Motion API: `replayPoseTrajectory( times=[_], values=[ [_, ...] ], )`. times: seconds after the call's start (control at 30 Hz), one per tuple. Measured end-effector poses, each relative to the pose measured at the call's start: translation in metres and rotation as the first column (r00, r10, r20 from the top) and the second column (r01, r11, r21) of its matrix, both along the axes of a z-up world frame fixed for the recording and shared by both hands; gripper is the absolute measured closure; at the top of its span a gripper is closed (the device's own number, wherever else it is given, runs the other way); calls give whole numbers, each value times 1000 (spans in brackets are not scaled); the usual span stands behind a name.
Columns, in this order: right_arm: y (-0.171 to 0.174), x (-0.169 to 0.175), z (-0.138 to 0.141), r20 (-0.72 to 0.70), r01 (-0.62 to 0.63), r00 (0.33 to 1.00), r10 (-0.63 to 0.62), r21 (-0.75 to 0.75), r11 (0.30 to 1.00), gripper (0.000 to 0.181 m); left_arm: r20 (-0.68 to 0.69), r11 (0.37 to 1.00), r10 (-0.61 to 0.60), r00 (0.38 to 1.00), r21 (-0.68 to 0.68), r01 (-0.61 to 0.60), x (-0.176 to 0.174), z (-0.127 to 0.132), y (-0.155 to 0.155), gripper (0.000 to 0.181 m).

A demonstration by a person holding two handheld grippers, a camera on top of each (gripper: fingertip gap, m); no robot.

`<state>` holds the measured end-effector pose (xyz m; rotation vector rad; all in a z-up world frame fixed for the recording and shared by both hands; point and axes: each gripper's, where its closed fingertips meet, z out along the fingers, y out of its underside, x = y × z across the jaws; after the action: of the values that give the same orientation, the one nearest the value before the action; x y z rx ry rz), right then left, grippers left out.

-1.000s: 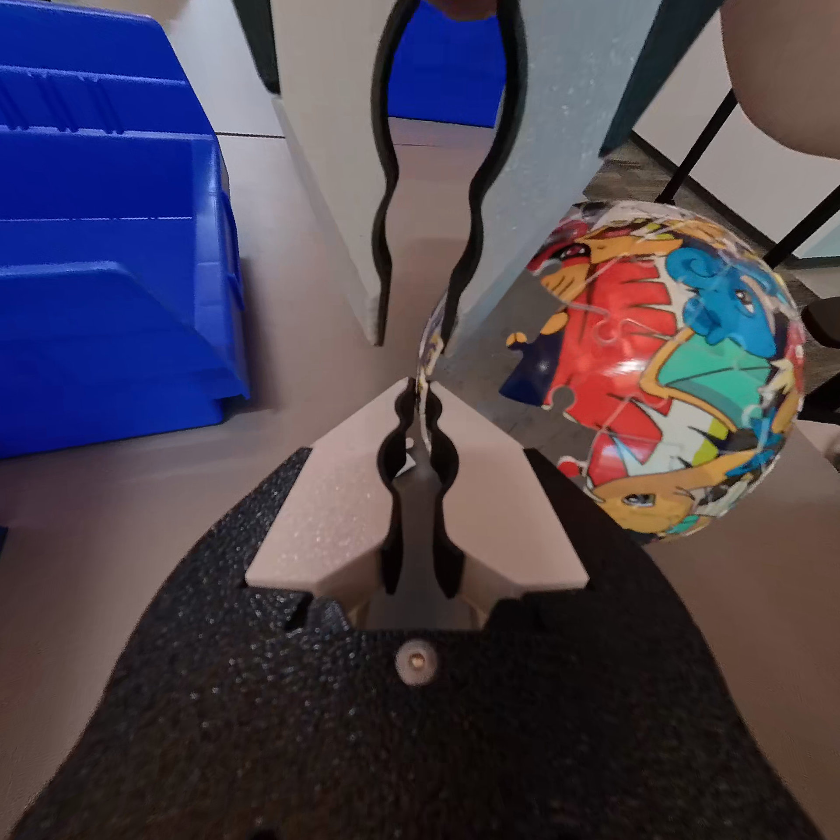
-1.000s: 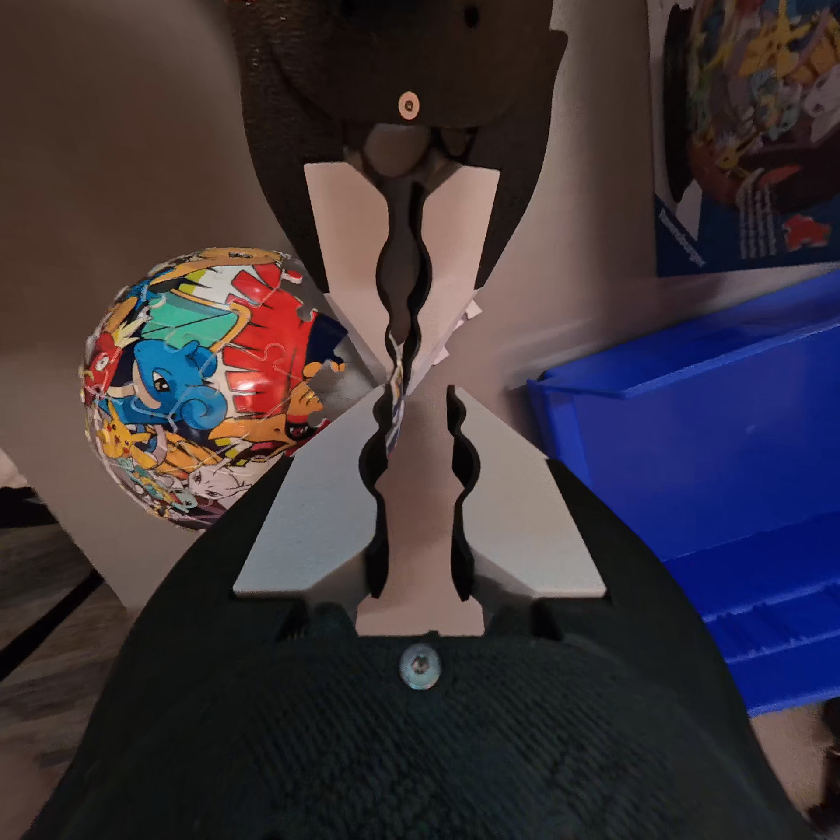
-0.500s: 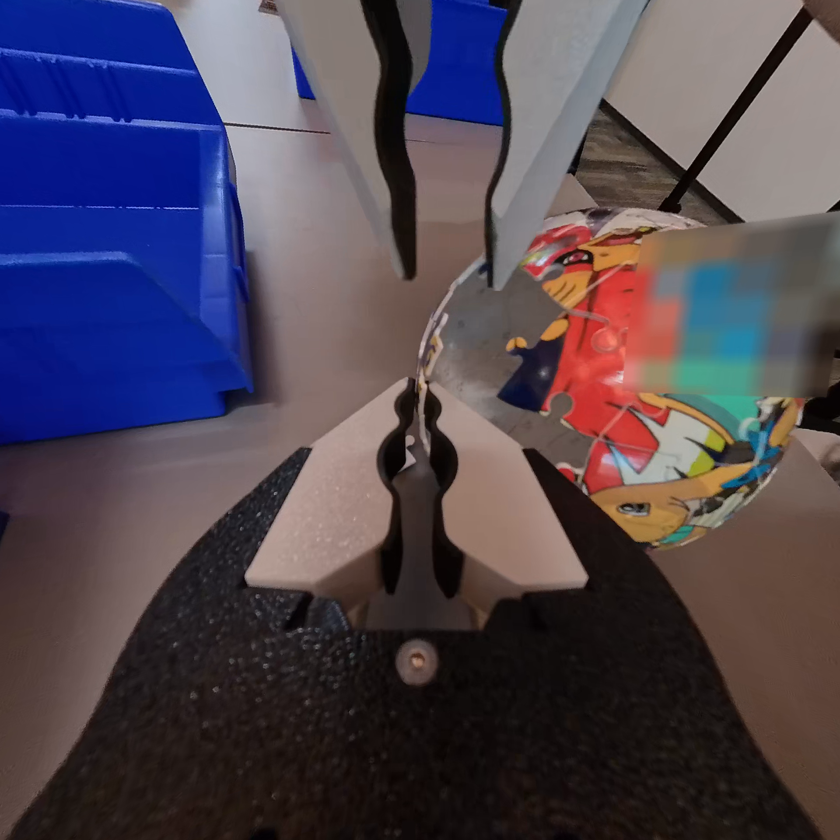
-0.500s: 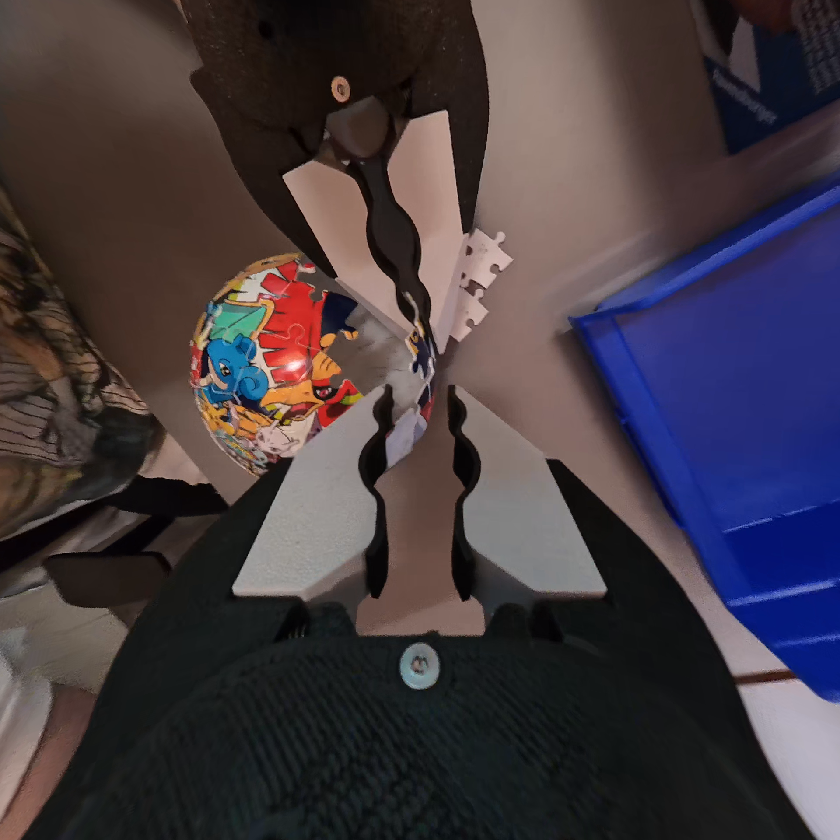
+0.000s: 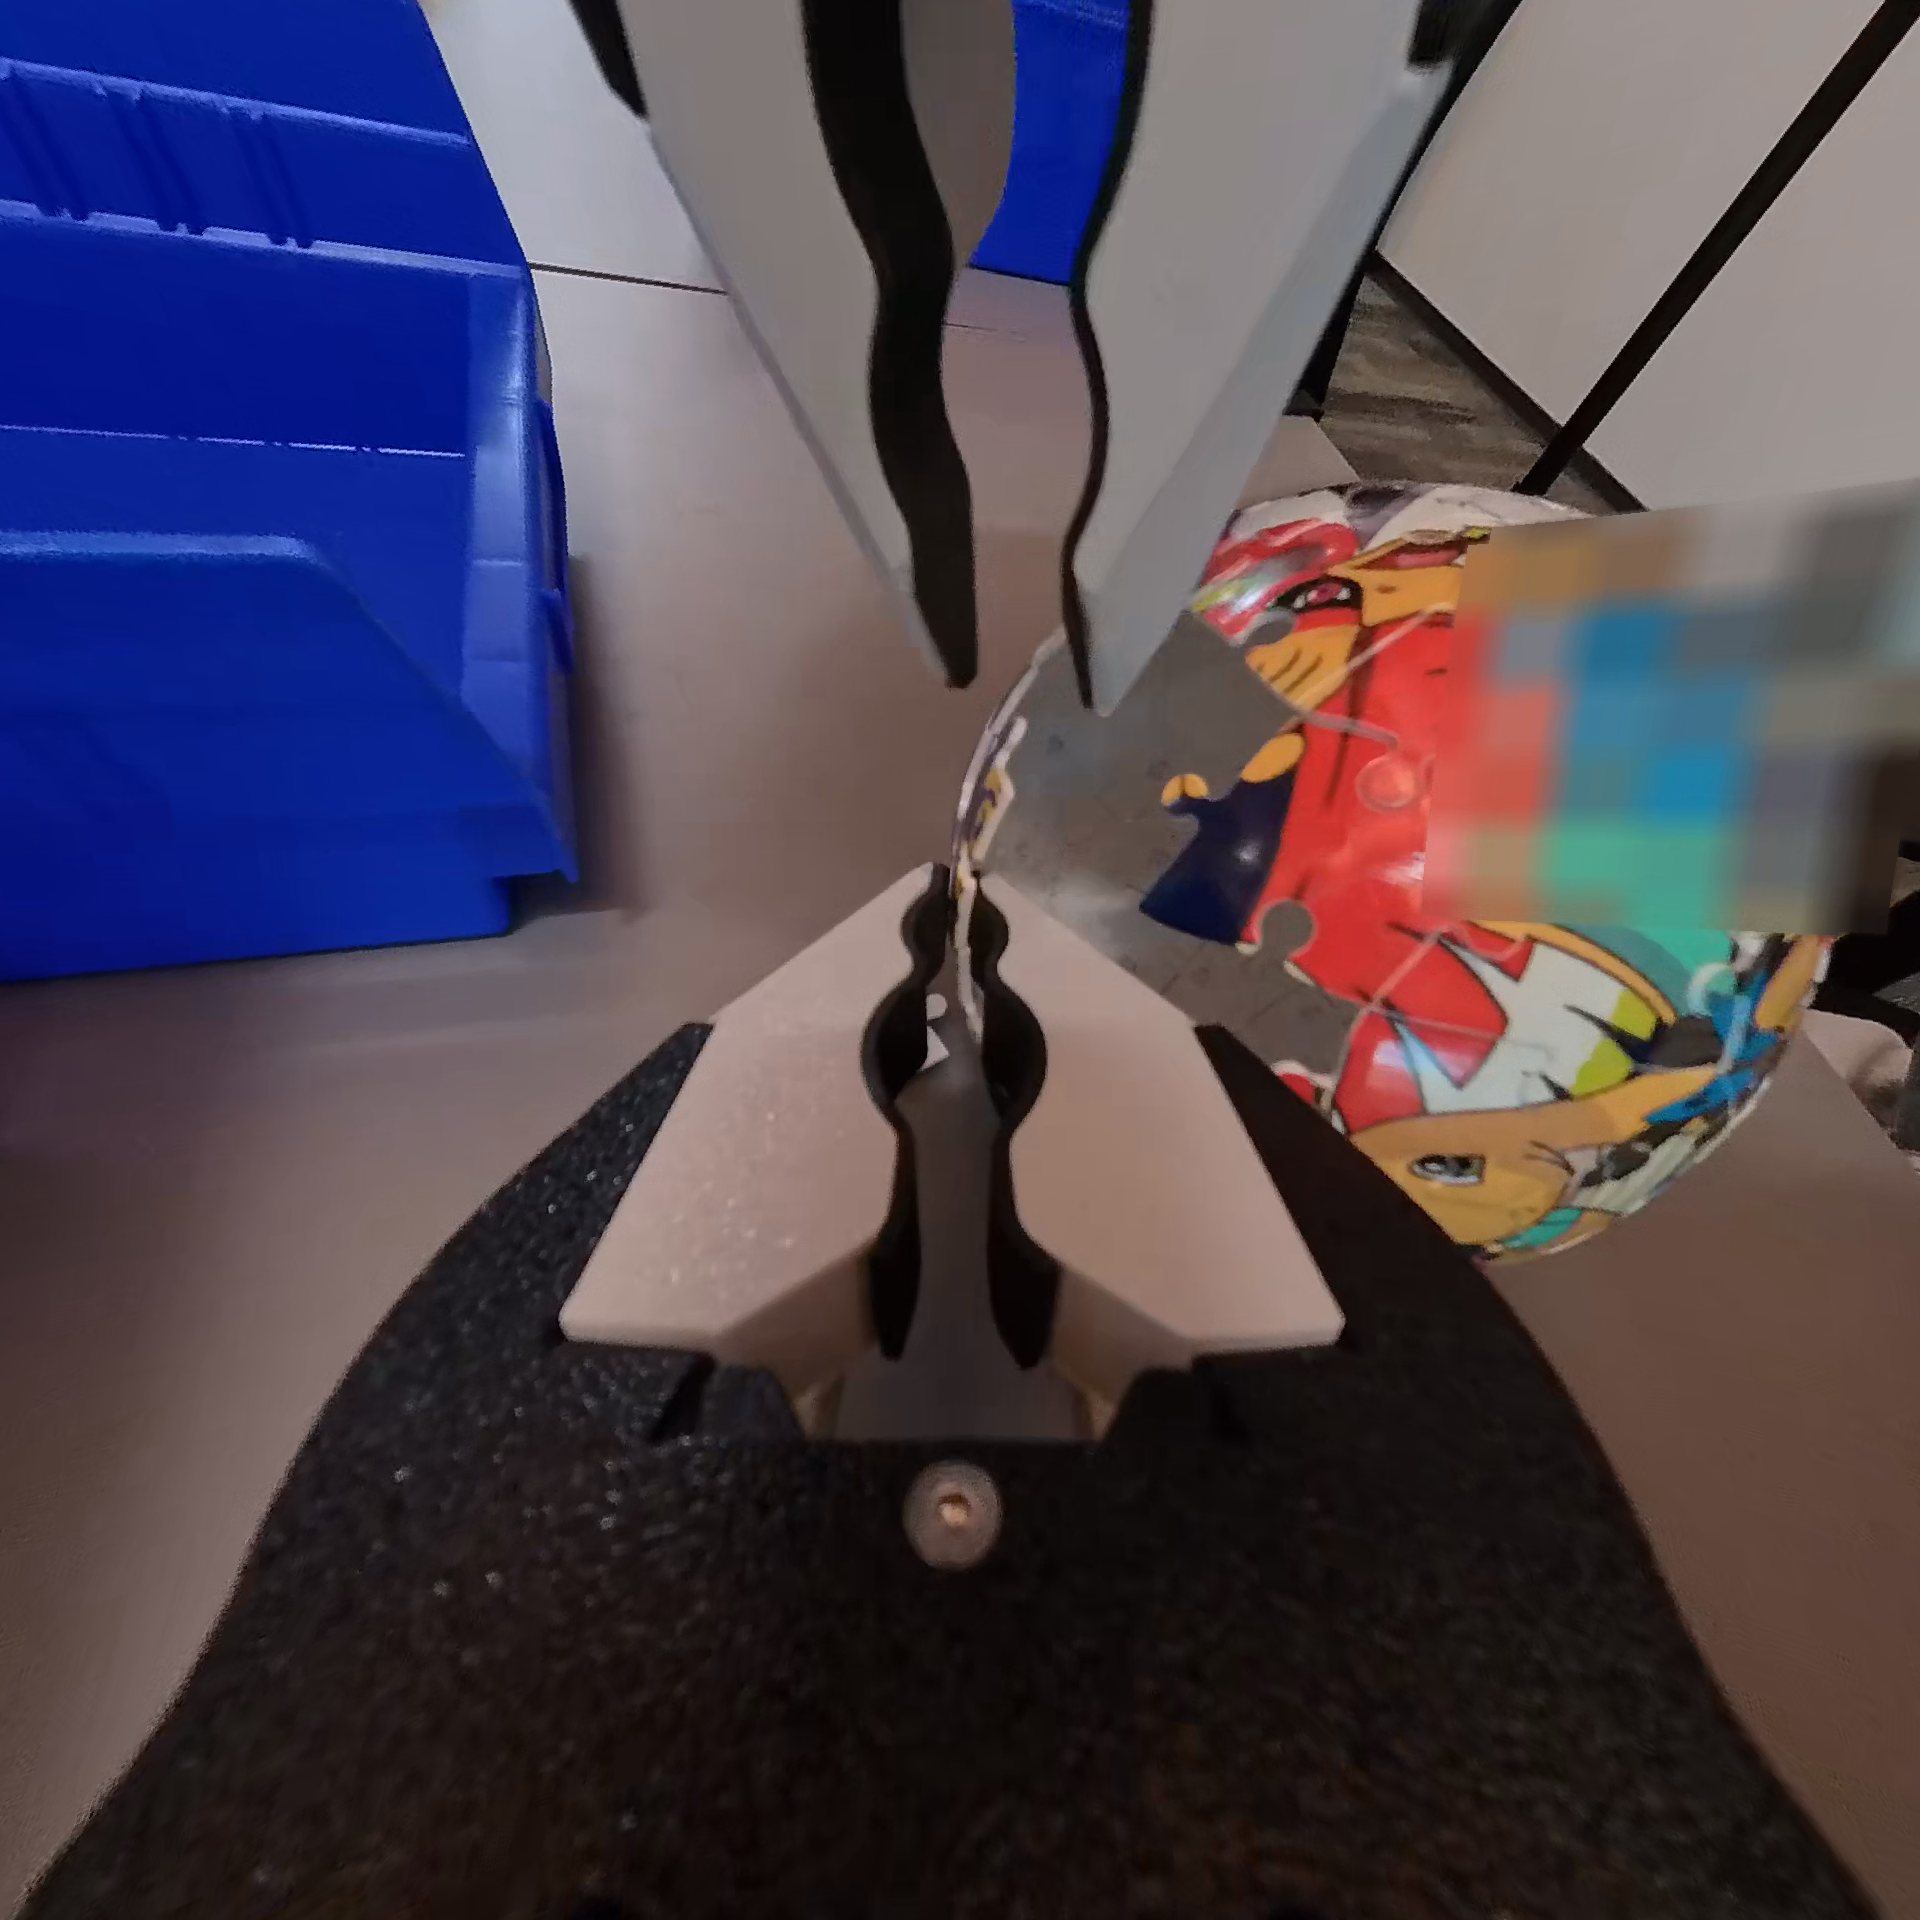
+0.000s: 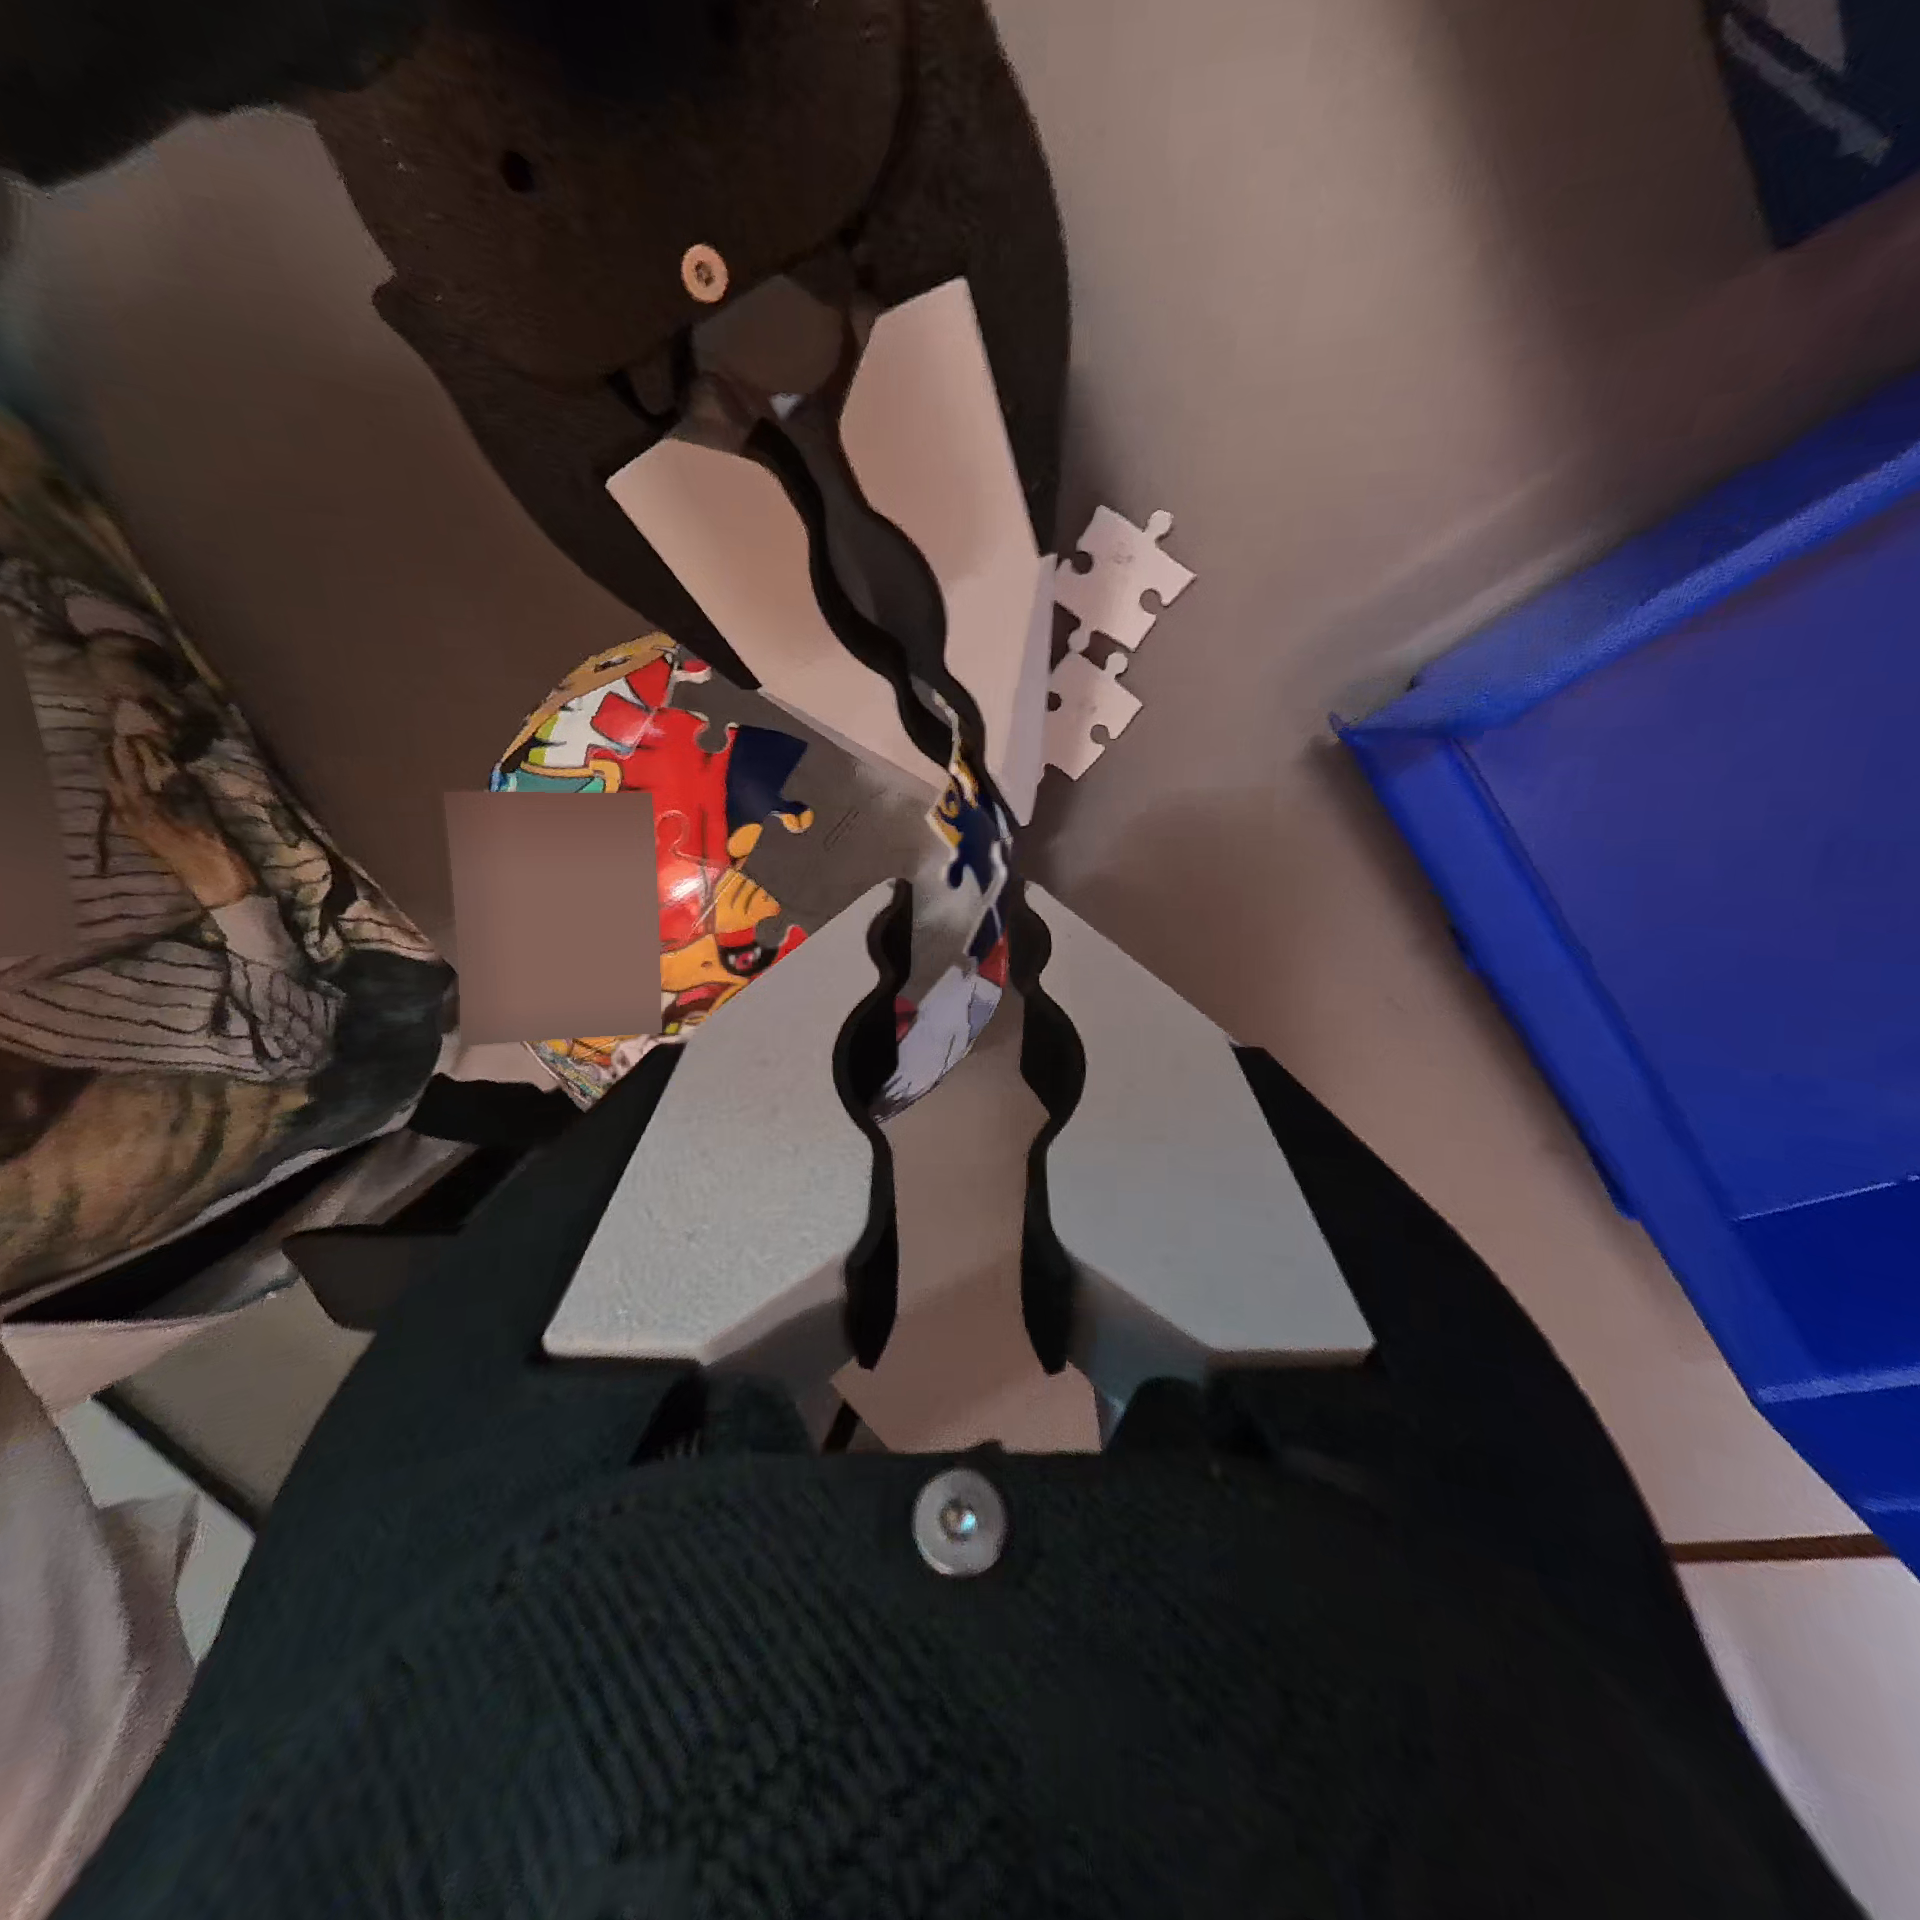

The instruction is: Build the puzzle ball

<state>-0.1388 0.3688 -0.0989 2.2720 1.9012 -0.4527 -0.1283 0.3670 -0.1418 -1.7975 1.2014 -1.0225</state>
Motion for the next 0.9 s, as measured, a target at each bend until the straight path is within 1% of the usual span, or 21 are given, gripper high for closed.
replayPoseTrajectory(
  times=[0.07,0.13,0.23,0.4,0.57,0.73,0.87,0.9],
  values=[
    [-5,6,-4,53,-30,998,31,-10,999,167,1,1000,4,1000,-3,-4,0,0,0,181],
    [-6,6,-8,69,-41,997,42,-15,999,170,3,1000,8,1000,-5,-8,0,0,1,181],
    [-6,8,-13,108,-44,993,47,-30,999,180,1,1000,15,1000,-9,-15,0,-1,2,181],
    [-5,9,-18,143,-71,987,74,-23,997,181,-8,1000,14,1000,-18,-14,-1,-3,2,181],
    [-2,8,-16,144,-105,984,101,25,994,181,-8,999,36,999,-34,-36,-2,-3,4,181],
    [0,6,-6,113,-134,986,124,86,987,181,-2,999,43,999,-32,-43,-3,-3,6,181],
    [1,5,-8,97,-125,988,116,89,988,181,6,998,50,999,-34,-50,-3,-3,7,181],
    [3,2,-10,88,-116,990,108,90,989,177,7,998,53,999,-32,-52,-3,-3,8,181]
  ],
)
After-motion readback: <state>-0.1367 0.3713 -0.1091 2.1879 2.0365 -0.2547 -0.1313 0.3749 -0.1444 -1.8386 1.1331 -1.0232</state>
